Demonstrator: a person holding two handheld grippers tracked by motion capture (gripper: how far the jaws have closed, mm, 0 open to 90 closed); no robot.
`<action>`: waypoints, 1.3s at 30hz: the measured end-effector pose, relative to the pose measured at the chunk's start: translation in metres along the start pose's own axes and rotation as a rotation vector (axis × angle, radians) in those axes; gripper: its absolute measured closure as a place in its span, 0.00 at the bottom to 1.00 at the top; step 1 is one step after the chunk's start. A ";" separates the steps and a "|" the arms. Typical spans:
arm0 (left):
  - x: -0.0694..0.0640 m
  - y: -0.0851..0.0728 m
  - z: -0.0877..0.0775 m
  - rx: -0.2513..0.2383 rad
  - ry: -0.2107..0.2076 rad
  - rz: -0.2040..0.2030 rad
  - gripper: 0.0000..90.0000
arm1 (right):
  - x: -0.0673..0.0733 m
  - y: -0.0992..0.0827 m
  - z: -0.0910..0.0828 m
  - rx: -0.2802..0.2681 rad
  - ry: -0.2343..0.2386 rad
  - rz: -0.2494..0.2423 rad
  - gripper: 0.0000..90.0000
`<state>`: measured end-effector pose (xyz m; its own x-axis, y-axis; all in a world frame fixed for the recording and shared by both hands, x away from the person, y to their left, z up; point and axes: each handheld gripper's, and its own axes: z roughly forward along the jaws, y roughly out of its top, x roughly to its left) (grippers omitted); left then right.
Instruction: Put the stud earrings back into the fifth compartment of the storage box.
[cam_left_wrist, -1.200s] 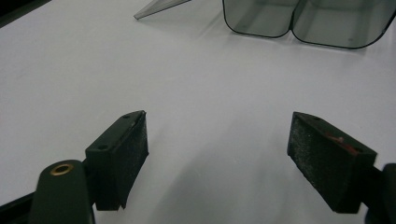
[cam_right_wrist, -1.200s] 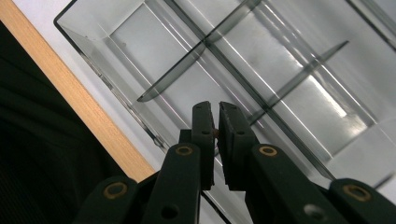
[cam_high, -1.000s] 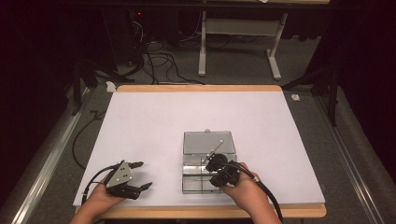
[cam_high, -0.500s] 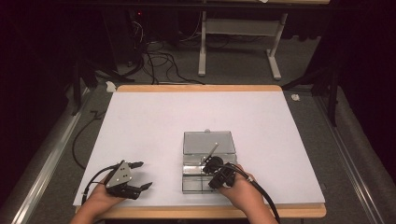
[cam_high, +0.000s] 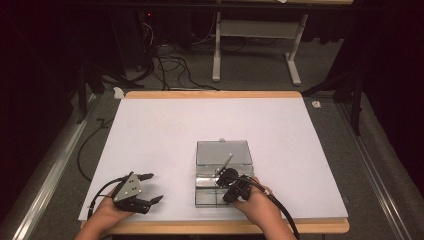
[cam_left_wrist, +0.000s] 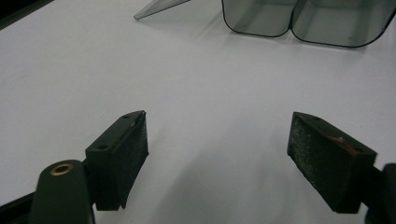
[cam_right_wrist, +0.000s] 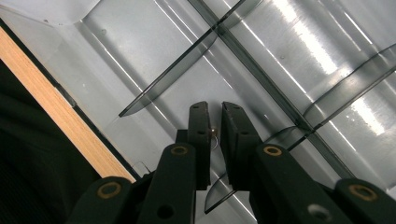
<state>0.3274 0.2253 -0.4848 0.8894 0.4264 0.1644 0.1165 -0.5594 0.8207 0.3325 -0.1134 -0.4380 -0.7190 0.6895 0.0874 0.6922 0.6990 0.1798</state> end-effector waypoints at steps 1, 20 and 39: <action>0.000 0.000 0.000 0.000 -0.001 -0.003 0.23 | 0.000 0.000 0.000 -0.001 0.000 0.005 0.92; 0.000 0.000 0.000 0.002 0.003 0.001 0.23 | -0.006 -0.005 -0.033 -0.081 0.009 0.045 0.89; 0.000 0.000 0.000 0.002 0.003 0.003 0.23 | -0.032 -0.032 -0.062 -0.095 -0.056 0.129 0.87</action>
<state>0.3271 0.2248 -0.4849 0.8887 0.4266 0.1682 0.1148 -0.5620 0.8191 0.3295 -0.1701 -0.3864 -0.6182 0.7836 0.0618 0.7675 0.5848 0.2624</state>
